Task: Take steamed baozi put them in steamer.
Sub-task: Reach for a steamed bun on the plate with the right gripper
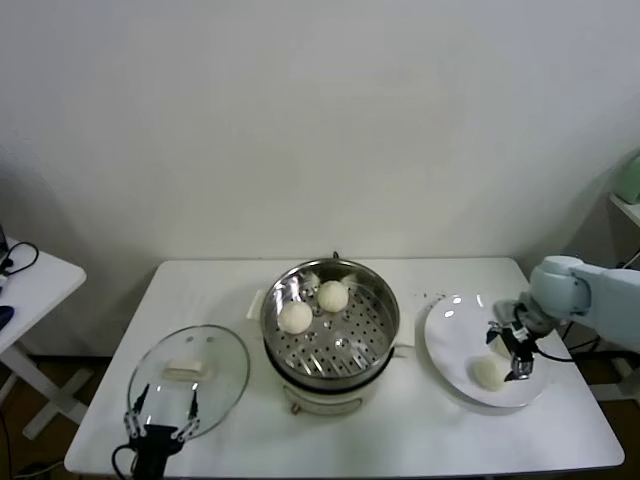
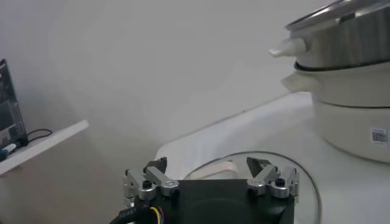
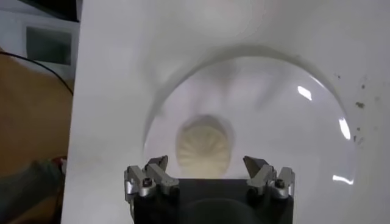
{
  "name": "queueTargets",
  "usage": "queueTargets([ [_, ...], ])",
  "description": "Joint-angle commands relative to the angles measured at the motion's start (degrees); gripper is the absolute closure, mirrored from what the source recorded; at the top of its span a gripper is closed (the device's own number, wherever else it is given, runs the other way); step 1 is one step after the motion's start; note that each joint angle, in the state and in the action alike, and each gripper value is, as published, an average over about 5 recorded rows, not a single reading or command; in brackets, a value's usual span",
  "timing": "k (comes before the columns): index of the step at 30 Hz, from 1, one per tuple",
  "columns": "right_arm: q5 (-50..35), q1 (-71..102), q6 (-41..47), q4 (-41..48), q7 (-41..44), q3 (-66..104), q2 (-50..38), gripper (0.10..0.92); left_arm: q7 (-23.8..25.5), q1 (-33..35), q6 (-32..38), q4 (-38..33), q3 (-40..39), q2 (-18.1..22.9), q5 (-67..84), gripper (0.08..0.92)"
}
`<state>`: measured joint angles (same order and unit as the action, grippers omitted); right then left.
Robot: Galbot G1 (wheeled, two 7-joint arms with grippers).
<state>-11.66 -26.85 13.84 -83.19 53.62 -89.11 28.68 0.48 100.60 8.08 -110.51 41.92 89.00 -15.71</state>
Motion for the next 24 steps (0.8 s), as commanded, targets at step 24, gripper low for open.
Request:
queueTargets([
  [24, 4.4, 19.1, 1.4, 3.6, -4.0, 20.2, -2.4, 0.244, -0.4, 0.7, 0.2, -0.3, -0.2, 0.1, -0.7, 0.177],
])
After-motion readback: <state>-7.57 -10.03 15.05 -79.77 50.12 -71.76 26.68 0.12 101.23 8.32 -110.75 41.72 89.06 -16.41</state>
